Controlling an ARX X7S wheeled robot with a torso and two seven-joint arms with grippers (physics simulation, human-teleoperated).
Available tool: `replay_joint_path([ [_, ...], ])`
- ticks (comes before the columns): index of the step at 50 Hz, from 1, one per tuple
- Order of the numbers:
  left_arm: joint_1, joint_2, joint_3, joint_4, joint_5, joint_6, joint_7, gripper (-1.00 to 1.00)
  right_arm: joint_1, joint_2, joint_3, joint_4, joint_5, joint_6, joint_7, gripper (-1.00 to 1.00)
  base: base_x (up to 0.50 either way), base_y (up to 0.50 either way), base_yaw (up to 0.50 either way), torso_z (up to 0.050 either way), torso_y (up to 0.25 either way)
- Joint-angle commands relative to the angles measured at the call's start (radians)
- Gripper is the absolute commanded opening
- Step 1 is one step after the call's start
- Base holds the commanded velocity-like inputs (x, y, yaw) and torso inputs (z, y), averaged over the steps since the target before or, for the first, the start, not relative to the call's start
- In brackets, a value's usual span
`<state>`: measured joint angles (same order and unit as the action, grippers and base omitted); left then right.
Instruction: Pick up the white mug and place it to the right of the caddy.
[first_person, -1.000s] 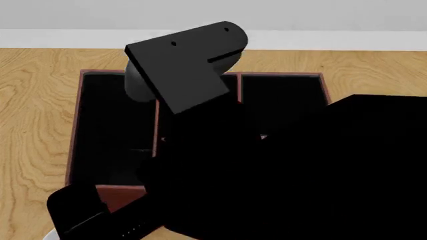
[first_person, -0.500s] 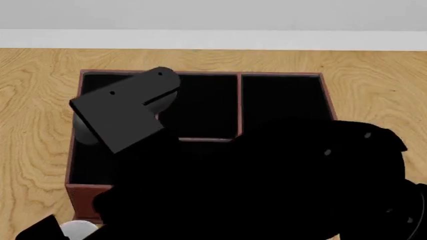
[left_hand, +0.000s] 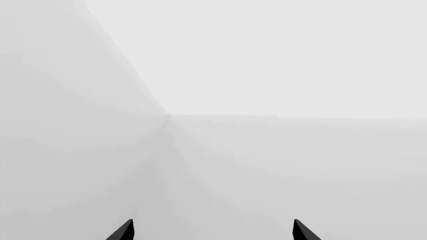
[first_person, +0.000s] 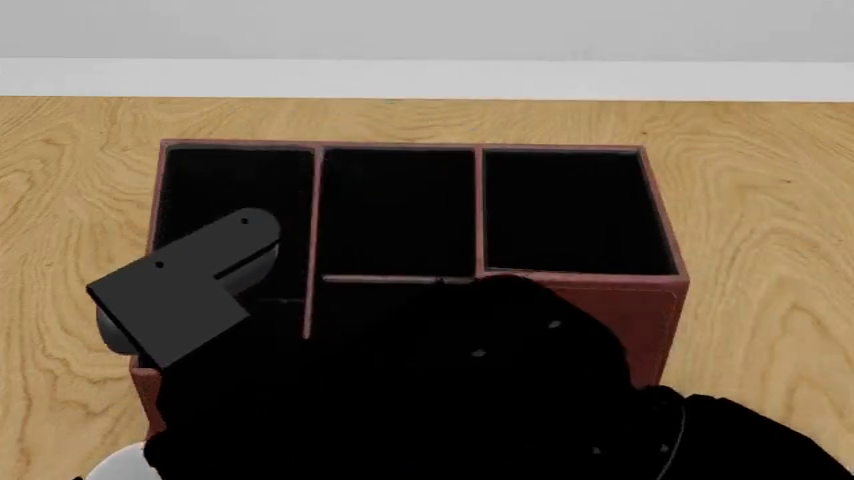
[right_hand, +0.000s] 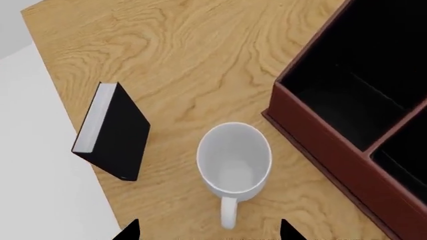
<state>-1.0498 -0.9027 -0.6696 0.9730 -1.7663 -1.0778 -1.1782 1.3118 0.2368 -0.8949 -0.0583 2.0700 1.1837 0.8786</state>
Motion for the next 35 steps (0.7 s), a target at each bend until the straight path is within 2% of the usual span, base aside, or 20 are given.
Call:
replay_joint_path([
  [1,0.019,-0.003,-0.034,0.003,-0.015,0.007,-0.001,1.00,-0.054,-0.044,-0.047,0.019,-0.124,0.013,-0.061,1.00,0.00,0.00,0.00,0.000,0.000],
  [8,0.004,0.011,-0.018,0.000,-0.002,0.014,0.007,1.00,-0.056,-0.082,-0.071,0.084,-0.253,0.002,-0.154,1.00,0.00,0.00,0.00,0.000,0.000],
  [13,-0.008,-0.013,-0.016,-0.005,-0.022,0.026,-0.007,1.00,-0.064,-0.093,-0.100,0.129,-0.351,-0.014,-0.223,1.00,0.00,0.00,0.00,0.000,0.000],
  [21,0.021,-0.025,-0.070,0.001,-0.050,0.027,-0.014,1.00,-0.076,-0.120,-0.154,0.188,-0.472,-0.048,-0.311,1.00,0.00,0.00,0.00,0.000,0.000],
  [28,0.033,-0.048,-0.097,-0.001,-0.081,0.035,-0.029,1.00,-0.087,-0.142,-0.185,0.219,-0.518,-0.070,-0.347,1.00,0.00,0.00,0.00,0.000,0.000],
  [35,0.013,-0.045,-0.073,-0.005,-0.070,0.044,-0.027,1.00,-0.109,-0.161,-0.213,0.242,-0.549,-0.091,-0.370,1.00,0.00,0.00,0.00,0.000,0.000],
])
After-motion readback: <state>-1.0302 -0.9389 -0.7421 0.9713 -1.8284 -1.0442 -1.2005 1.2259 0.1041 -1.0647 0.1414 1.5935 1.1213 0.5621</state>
